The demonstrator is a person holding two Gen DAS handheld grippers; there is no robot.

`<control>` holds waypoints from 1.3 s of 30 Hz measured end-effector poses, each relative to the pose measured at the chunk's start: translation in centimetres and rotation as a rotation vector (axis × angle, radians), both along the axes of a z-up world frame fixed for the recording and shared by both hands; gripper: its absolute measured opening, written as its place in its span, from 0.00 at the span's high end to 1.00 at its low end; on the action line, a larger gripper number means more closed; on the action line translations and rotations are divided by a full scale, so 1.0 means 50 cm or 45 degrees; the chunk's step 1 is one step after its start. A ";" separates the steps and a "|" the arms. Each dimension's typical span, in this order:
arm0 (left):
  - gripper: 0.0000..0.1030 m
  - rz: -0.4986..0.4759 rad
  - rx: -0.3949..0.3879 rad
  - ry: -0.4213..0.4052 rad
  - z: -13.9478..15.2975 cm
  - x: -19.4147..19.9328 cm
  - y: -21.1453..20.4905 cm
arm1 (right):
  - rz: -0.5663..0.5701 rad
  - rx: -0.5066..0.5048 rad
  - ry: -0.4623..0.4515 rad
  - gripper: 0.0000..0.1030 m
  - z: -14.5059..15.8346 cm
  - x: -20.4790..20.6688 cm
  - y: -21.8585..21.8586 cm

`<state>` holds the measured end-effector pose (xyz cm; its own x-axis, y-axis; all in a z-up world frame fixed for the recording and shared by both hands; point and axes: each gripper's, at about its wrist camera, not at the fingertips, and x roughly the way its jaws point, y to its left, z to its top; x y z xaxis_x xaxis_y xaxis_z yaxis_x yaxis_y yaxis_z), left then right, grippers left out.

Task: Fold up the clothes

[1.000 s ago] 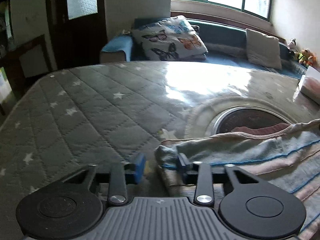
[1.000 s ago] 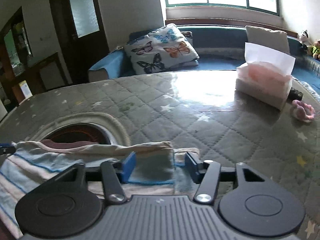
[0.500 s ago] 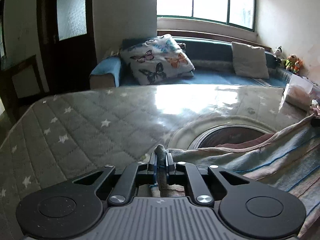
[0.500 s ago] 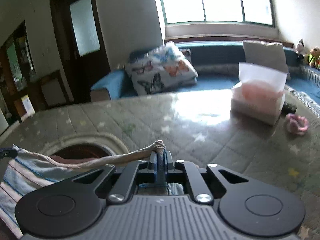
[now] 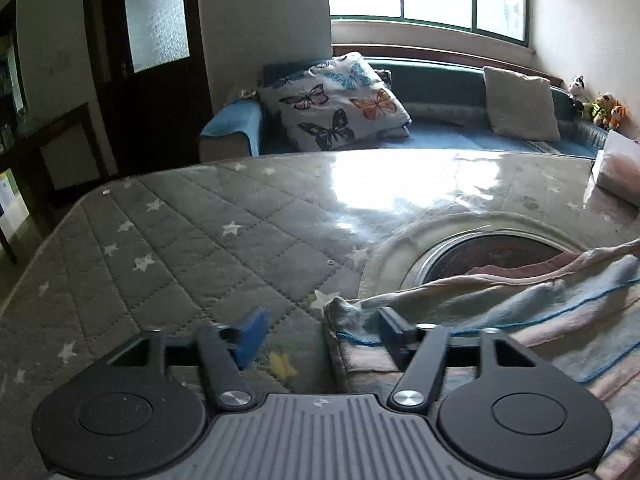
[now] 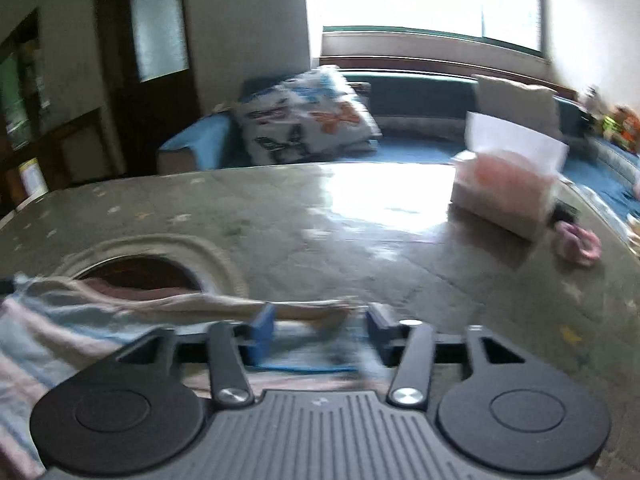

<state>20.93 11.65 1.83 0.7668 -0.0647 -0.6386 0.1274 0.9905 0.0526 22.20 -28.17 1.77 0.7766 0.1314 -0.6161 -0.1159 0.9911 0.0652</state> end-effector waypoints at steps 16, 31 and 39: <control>0.19 -0.067 -0.027 0.068 -0.007 -0.128 -0.027 | 0.384 -0.255 0.030 0.24 -0.056 0.017 0.277; 0.39 -0.100 -0.083 0.142 -0.023 -0.162 -0.010 | 0.400 -0.315 0.030 0.15 -0.032 0.007 0.291; 0.63 -0.125 -0.140 0.173 -0.025 -0.181 -0.006 | 0.537 -0.398 0.022 0.15 -0.040 -0.128 0.304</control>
<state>11.90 11.33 0.60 0.6603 -0.2104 -0.7209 0.2225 0.9717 -0.0797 15.81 -12.95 -0.21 0.6855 0.2379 -0.6881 -0.5104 0.8311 -0.2211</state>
